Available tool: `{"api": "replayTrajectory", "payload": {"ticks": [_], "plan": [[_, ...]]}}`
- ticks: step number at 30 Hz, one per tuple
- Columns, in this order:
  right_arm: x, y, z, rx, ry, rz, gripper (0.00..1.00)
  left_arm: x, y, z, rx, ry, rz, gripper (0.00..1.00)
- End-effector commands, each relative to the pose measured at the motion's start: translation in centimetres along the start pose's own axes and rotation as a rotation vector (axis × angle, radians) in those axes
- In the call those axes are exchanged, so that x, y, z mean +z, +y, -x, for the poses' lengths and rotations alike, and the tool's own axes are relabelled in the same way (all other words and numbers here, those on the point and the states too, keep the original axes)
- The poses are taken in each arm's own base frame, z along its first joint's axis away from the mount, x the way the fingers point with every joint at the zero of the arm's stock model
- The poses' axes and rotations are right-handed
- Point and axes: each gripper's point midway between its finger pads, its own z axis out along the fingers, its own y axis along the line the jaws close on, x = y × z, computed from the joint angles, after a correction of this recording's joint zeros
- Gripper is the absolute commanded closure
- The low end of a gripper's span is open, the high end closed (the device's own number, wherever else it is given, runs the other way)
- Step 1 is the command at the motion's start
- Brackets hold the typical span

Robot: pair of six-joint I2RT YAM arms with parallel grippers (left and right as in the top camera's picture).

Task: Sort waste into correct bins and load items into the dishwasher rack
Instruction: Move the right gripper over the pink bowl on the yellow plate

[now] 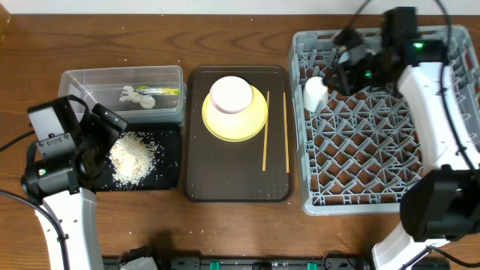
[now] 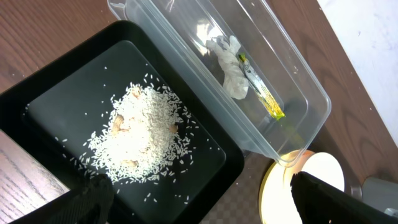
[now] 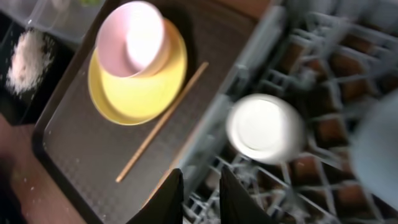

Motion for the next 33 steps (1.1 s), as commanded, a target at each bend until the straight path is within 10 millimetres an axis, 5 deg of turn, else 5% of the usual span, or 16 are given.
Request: {"api": "replayTrajectory", "payload": {"ticks": [1, 8, 18, 25, 33], "plan": [[1.1, 2.4, 0.7, -0.057, 0.031, -0.05, 0.81, -0.3, -0.1, 0.5, -0.011, -0.015, -0.002, 0.06], [4.8, 8.5, 2.2, -0.27, 0.051, -0.115, 0.8, -0.3, -0.1, 0.5, -0.011, -0.015, -0.002, 0.06], [9.3, 16.8, 4.6, -0.52, -0.055, -0.171, 0.57, -0.3, -0.1, 0.5, -0.011, -0.015, -0.002, 0.06], [13.5, 17.5, 3.9, -0.581, -0.024, -0.205, 0.53, -0.3, -0.1, 0.5, -0.011, -0.015, -0.002, 0.06], [19.5, 15.5, 1.7, -0.575, 0.064, -0.202, 0.51, -0.3, -0.1, 0.5, -0.011, -0.015, -0.002, 0.06]]}}
